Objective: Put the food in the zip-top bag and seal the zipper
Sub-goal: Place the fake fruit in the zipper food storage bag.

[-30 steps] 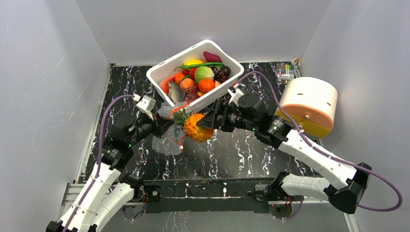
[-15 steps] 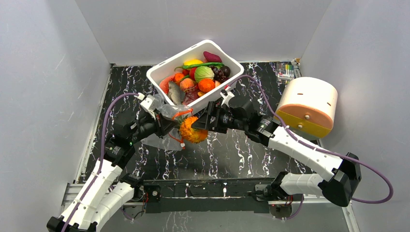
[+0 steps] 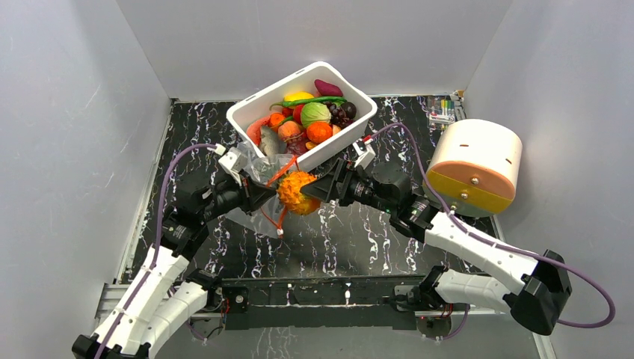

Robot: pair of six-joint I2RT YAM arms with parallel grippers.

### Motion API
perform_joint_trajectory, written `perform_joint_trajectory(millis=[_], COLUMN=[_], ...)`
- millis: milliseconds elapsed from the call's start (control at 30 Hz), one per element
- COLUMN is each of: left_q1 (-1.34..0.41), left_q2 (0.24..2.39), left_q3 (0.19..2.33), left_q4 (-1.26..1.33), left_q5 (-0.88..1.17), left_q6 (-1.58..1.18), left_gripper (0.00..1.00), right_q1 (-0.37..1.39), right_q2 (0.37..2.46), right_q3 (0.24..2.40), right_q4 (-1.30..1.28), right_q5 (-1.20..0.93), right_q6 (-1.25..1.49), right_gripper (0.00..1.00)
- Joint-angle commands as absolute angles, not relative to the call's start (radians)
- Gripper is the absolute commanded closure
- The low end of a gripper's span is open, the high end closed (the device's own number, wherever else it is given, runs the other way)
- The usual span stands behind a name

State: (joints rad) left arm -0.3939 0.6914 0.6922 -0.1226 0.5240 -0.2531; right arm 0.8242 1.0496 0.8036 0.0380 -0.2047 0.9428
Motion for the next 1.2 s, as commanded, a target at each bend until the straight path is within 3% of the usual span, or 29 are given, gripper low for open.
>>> perform_joint_trajectory(millis=[0, 567, 767, 967, 1167], left_q1=[-0.393, -0.393, -0.393, -0.393, -0.393], left_q2=[0.709, 0.714, 0.69, 0.713, 0.766], left_q3=[0.737, 0.721, 0.737, 0.805, 0.811], left_q4=[-0.14, -0.108, -0.129, -0.189, -0.129], left_q5=[0.554, 0.662, 0.622, 0.405, 0.524], left_q6=[-0.234, -0.296, -0.286, -0.248, -0.295], left_gripper=[1.0, 1.0, 1.0, 1.0, 1.0], right_q1=[0.827, 0.827, 0.826, 0.828, 0.83], right_q2=[1.068, 1.195, 1.139, 1.135, 1.14], right_q3=[0.837, 0.922, 0.934, 0.885, 0.868], right_q4=[0.127, 0.088, -0.067, -0.049, 0.026], right_q5=[-0.213, -0.108, 0.114, 0.017, 0.023], right_q6=[0.929, 0.989, 0.993, 0.984, 1.01], right_gripper=[0.76, 0.77, 0.79, 0.8, 0.82])
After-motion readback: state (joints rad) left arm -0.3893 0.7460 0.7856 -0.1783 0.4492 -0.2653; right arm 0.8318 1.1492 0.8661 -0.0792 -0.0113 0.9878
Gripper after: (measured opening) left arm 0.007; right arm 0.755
